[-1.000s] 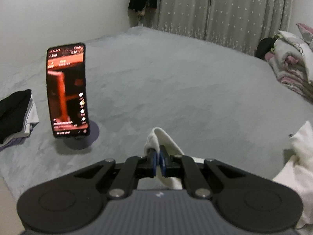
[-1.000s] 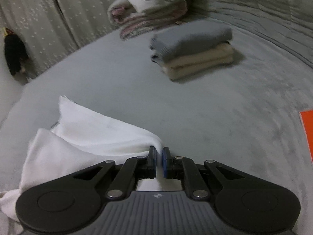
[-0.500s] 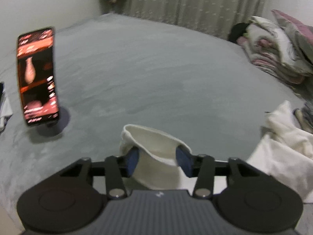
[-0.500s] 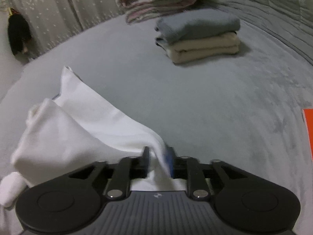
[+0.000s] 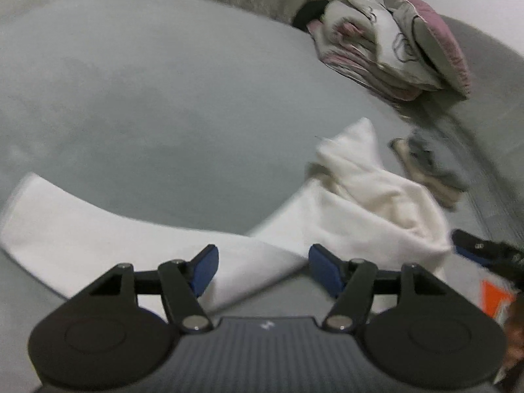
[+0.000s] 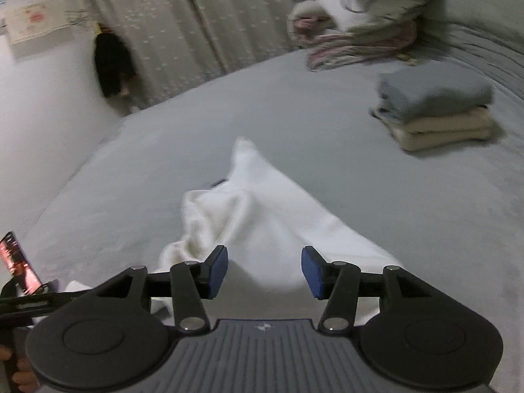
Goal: Fold clothes
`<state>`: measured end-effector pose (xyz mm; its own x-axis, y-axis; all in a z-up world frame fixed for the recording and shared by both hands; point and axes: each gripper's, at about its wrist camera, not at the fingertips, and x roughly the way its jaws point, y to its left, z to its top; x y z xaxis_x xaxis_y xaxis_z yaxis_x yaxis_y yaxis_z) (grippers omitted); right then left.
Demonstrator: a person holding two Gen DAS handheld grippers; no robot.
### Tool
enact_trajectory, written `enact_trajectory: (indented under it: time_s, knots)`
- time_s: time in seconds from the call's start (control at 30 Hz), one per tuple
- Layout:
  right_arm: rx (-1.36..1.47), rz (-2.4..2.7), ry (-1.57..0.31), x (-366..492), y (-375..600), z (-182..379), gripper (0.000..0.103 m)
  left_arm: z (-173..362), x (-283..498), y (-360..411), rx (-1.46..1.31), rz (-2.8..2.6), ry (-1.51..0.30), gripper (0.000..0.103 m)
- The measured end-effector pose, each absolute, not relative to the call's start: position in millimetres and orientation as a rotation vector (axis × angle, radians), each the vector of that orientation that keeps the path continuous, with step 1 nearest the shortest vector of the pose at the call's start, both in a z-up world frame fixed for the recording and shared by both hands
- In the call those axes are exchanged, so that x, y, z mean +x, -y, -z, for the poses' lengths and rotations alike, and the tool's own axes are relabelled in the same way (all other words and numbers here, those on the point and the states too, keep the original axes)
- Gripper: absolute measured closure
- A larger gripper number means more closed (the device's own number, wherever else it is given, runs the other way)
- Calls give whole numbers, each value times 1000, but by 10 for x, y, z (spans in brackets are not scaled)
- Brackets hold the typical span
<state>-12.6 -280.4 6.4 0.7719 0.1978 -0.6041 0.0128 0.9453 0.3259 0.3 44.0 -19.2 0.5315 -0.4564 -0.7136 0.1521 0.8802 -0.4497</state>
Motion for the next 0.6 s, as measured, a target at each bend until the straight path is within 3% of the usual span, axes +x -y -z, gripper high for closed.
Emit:
enact_trajectory:
  time_s: [0.2, 0.37, 0.47, 0.53, 0.6]
  knots:
    - [317, -120, -678, -40, 2605, -89, 47, 499, 202, -173, -535, 436, -1062, 39]
    - [332, -93, -693, 50, 2591, -51, 47, 774, 346, 30, -691, 428, -1089, 45]
    - [353, -70, -702, 94, 2647, -16, 47, 869, 392, 91, -766, 430, -1064, 61]
    - [367, -55, -708, 115, 2688, 4, 47, 889, 406, 107, -796, 432, -1038, 85]
    - [379, -42, -713, 121, 2736, 14, 47, 819, 381, 108, -751, 410, -1025, 97]
